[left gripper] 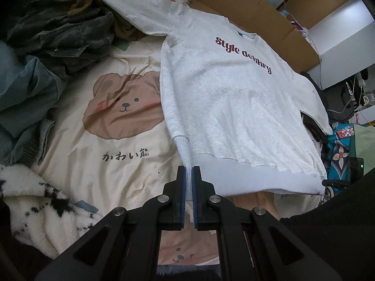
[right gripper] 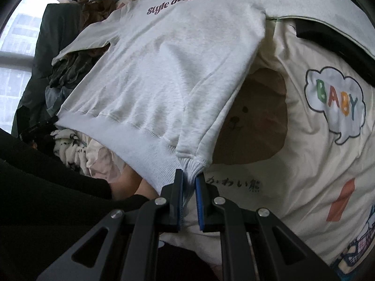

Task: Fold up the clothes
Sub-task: 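Pull the cuff with both tools away from the sweatshirt body, unfolding the sleeve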

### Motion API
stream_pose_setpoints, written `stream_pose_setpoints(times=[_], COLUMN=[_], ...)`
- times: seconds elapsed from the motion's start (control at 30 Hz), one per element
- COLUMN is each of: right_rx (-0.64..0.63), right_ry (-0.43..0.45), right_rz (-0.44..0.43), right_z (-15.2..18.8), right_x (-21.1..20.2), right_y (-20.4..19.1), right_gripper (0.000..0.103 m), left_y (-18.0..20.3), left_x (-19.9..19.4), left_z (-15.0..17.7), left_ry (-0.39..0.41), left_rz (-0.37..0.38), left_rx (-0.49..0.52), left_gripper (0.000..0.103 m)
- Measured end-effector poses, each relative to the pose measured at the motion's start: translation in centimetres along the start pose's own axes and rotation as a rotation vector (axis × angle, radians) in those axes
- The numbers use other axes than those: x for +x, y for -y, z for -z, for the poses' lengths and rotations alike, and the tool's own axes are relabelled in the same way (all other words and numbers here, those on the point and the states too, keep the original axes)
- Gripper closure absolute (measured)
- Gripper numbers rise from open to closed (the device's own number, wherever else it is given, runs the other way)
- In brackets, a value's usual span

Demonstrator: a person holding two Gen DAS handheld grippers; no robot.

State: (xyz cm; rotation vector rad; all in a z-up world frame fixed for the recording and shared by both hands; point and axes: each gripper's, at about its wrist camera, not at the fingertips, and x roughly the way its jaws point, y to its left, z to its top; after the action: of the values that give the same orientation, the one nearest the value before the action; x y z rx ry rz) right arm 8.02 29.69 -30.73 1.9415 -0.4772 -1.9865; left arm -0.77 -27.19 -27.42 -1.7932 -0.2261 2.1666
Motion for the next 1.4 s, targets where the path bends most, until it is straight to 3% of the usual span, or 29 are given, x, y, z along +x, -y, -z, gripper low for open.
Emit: stream_pose_setpoints(times=[0.23, 0.5, 1.0, 1.4], right_rx=[0.014, 0.046, 0.123, 0.169], right_ry=[-0.015, -0.058, -0.189, -0.216], right_rz=[-0.011, -0.001, 0.031, 0.058], right_z=[1.1, 1.7, 2.1, 1.9], right_x=[-0.2, 2.2, 9.4, 13.7], right_y=[0.0, 1.3, 5.1, 7.3], right_gripper=[0.095, 0.095, 0.095, 0.091], left_y=[-0.5, -2.1, -6.2, -8.1], left_x=[-0.3, 2.1, 10.7, 15.7], left_z=[0.4, 1.3, 3.5, 4.6], left_ry=[-0.005, -0.049, -0.216, -0.27], left_rz=[-0.013, -0.062, -0.111, -0.122], left_rx=[0.005, -0.013, -0.062, -0.118], left_gripper=[0.099, 0.099, 0.099, 0.098])
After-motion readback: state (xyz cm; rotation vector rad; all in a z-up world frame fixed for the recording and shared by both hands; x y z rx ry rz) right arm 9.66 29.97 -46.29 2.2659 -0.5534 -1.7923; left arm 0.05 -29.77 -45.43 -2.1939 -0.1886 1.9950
